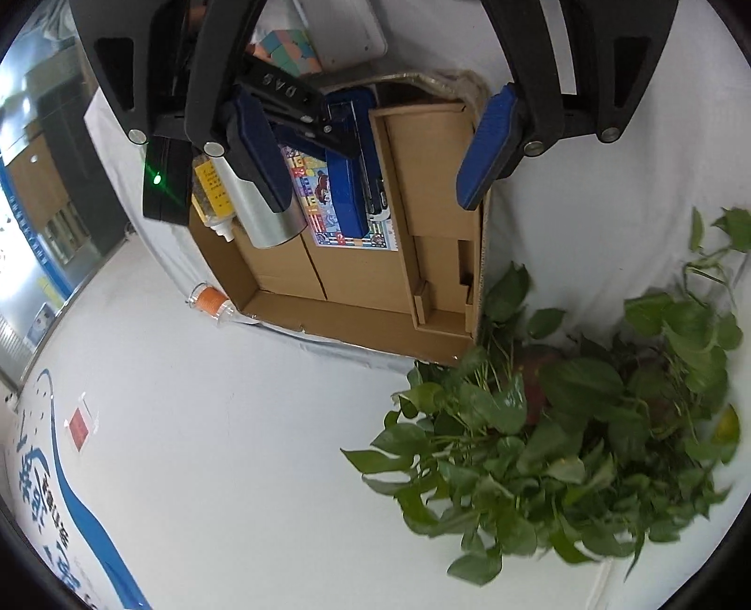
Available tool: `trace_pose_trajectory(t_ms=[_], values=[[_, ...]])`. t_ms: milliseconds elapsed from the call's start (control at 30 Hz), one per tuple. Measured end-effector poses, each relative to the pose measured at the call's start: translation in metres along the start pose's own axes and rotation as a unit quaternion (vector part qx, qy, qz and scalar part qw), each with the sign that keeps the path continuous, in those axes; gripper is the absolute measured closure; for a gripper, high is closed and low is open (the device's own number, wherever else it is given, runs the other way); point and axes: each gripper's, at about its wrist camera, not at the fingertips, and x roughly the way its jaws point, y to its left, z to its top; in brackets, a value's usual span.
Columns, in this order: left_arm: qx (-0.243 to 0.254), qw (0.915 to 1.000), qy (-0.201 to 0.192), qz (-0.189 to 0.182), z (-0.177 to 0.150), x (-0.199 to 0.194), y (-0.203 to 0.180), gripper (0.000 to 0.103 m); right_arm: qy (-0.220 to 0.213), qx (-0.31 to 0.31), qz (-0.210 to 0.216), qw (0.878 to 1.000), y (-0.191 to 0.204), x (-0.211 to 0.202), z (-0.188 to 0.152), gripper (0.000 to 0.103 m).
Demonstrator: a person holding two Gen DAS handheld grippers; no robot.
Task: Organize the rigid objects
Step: 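Grasp the blue stapler with the right tool and place it in the box, then grasp the pastel Rubik's cube with the left tool and set it in the box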
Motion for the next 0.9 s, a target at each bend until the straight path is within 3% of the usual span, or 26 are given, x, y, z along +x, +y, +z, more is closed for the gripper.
trace_pose_trajectory(t_ms=[33,100,133,167,233,333,467,667,700,900], values=[[0.008,0.9999,-0.006,0.008,-0.006,-0.006,-0.006,0.029,-0.003,-0.003,0.003,1.000,-0.001,-0.007,-0.002,0.065],[0.021,0.9991,-0.027,0.027,-0.017,-0.021,-0.016,0.013,-0.022,-0.018,0.002,1.000,-0.007,-0.030,-0.010,0.036],[0.025,0.9983,-0.040,0.035,-0.027,-0.027,-0.022,0.006,-0.038,-0.033,-0.004,0.999,-0.011,-0.048,-0.018,0.031],[0.032,0.9976,-0.048,0.038,-0.037,-0.030,-0.028,0.001,-0.053,-0.050,-0.010,0.997,-0.015,-0.064,-0.027,0.029],[0.045,0.9977,-0.037,0.034,-0.057,-0.026,-0.038,0.001,-0.068,-0.085,-0.018,0.994,-0.022,-0.086,-0.045,0.028],[0.029,0.9992,0.028,-0.006,-0.089,0.002,-0.054,0.001,-0.052,-0.143,-0.012,0.988,-0.033,-0.101,-0.081,0.028],[-0.001,0.9930,0.094,-0.071,-0.112,0.044,-0.073,0.017,-0.001,-0.169,0.027,0.985,-0.045,-0.083,-0.106,0.028],[-0.027,0.9860,0.151,-0.064,-0.125,0.085,-0.081,0.047,0.005,-0.167,0.037,0.985,-0.053,-0.056,-0.098,0.031],[-0.029,0.9851,0.156,-0.066,-0.128,0.087,-0.082,0.047,0.009,-0.168,0.038,0.985,-0.053,-0.051,-0.097,0.041],[-0.017,0.9894,0.129,-0.065,-0.127,0.066,-0.092,0.053,-0.022,-0.189,0.018,0.981,-0.041,-0.065,-0.110,0.043]])
